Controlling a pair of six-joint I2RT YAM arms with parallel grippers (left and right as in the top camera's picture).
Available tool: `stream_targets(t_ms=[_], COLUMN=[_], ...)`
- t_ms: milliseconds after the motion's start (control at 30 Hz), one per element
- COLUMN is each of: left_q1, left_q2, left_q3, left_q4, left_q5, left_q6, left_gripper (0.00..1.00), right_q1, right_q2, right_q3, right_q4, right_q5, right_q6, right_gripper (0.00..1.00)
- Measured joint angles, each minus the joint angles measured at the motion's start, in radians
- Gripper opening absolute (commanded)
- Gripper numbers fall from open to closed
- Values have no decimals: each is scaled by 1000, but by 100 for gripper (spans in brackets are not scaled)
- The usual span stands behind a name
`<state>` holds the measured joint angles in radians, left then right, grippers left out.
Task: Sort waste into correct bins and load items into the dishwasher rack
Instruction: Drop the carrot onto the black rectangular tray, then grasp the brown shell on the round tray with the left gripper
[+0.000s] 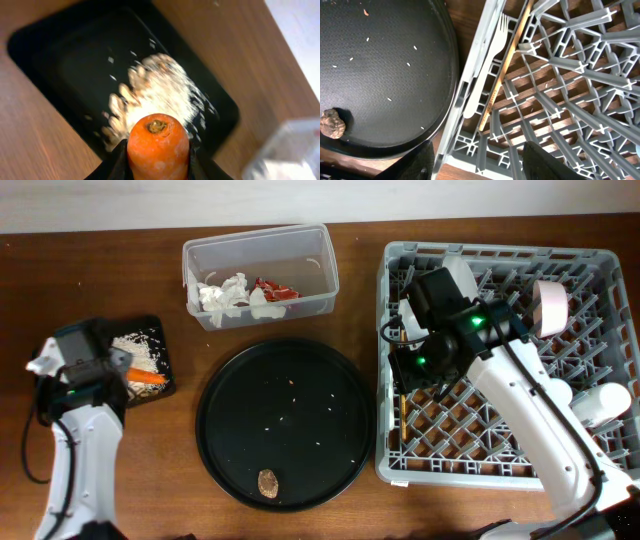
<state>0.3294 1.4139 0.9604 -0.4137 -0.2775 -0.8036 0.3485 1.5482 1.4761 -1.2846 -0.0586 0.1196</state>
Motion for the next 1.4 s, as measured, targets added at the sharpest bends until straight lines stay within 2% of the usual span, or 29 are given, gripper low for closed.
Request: stream_targets(t_ms=[233,267,333,367,400,433,500,700,767,900,933,1067,1133,1267,1400], left_q1=[139,151,163,164,164,164,164,164,144,-33,-105,-375,-502,-714,-846], left_q2=[203,222,244,249,250,253,253,251,219,77,56,52,55,71,108], left_q3=[0,0,0,0,0,0,0,36,73,109,118,118,117,74,-36], left_q4=[105,112,130,137,138,156,168,128,49,-163,-256,-528,-612,-661,-657], left_q5=[4,4,4,4,5,5,4,73,129,214,225,249,253,289,367], left_q6=[0,0,3,4,3,4,4,113,146,230,241,259,263,265,266], left_gripper=[29,35,41,49,63,71,97,99,99,99,99,99,99,99,99], right_q1=[0,0,0,0,0,0,0,0,0,0,0,0,0,0,0], right_q2=[0,0,0,0,0,0,0,0,0,0,0,0,0,0,0], right_q3=[0,0,0,0,0,0,0,0,0,0,0,0,0,0,0], right_q4=[-6,-6,-6,-6,-6,-7,-6,-6,-6,-5,-6,-6,-7,-9,-9], right_q5=[0,0,0,0,0,0,0,0,0,0,0,0,0,0,0], right_q6=[1,0,0,1,1,2,2,4,4,4,4,4,4,4,4], right_gripper=[61,61,61,61,61,61,61,61,61,61,61,61,61,61,61])
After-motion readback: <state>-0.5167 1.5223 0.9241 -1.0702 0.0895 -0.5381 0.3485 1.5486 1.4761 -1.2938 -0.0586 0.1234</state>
